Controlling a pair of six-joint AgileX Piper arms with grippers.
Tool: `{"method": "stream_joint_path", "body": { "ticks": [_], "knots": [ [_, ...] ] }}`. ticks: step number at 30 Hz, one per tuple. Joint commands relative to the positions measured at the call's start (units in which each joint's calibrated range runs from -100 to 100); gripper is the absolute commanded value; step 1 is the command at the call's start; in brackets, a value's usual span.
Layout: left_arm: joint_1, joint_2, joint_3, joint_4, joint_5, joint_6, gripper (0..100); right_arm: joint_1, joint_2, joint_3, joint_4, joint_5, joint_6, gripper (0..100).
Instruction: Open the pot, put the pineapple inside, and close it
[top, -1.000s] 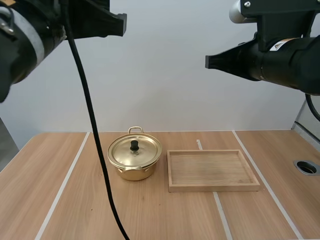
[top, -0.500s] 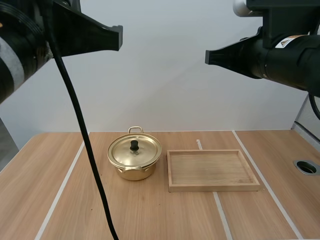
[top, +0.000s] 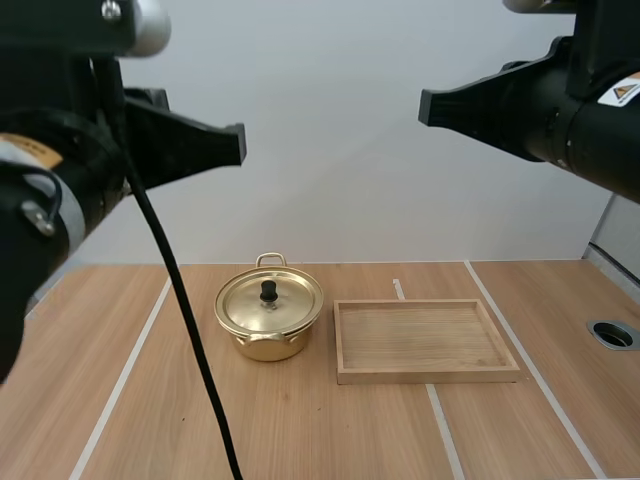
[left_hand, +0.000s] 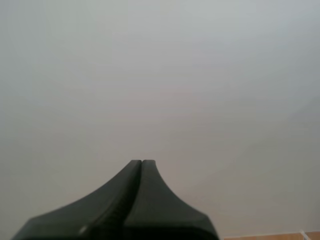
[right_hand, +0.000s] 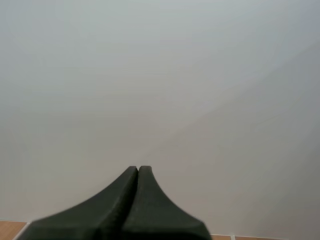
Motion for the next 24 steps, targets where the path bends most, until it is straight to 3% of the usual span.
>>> {"method": "stream_joint_path", "body": {
  "ticks": [1,14,19,24],
  "knots": [
    [0.11,-6.7,11.3,2.4,0.1,-4.9,0,-0.3,-7.4,6.6,0.7,2.0,2.1,0],
    [0.11,-16.5,28.3,12.9,0.9,-10.3,0,-1.1,-21.6,31.2,-0.6,2.7,2.4,0],
    [0.11,-16.5,29.9,17.8,1.4,-15.6,0,-1.1,-21.6,34.5,-1.0,0.6,2.4,0],
    [0.11,-16.5,30.0,18.2,1.6,-16.0,0,-1.1,-21.6,34.5,-1.0,1.5,2.1,0]
  ]
}}
